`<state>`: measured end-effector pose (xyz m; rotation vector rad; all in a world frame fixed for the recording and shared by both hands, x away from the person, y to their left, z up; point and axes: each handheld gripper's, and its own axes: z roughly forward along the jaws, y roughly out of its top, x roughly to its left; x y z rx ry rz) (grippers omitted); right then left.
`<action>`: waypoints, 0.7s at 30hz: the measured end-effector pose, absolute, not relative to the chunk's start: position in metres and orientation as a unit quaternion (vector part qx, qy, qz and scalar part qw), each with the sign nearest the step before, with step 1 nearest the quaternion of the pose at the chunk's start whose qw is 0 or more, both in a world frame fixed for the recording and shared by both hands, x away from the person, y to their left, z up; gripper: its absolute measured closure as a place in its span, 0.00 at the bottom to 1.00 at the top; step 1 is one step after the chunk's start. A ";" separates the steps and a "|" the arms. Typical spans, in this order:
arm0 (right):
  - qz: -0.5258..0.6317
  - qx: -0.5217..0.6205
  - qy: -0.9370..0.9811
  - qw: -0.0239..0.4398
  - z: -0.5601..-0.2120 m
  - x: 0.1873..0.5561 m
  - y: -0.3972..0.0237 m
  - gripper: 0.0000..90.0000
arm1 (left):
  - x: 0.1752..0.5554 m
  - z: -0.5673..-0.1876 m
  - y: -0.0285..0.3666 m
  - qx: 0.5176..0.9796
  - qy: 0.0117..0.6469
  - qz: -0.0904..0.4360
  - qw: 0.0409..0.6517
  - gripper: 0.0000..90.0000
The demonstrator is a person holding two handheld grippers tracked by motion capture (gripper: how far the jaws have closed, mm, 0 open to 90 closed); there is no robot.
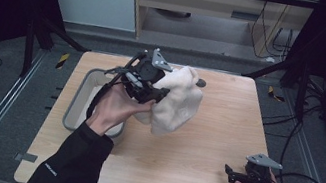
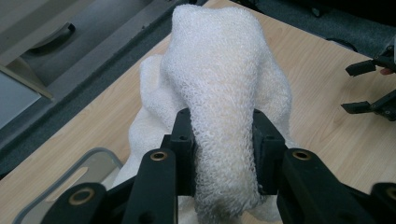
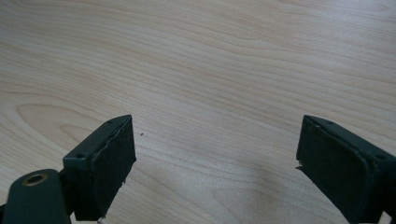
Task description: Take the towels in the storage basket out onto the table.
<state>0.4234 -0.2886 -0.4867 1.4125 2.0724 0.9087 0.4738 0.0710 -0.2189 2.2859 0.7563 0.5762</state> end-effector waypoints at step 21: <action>0.326 0.521 0.752 0.239 -0.488 0.423 -0.291 0.13 | 0.494 -0.280 0.030 0.894 0.272 0.181 0.307 0.74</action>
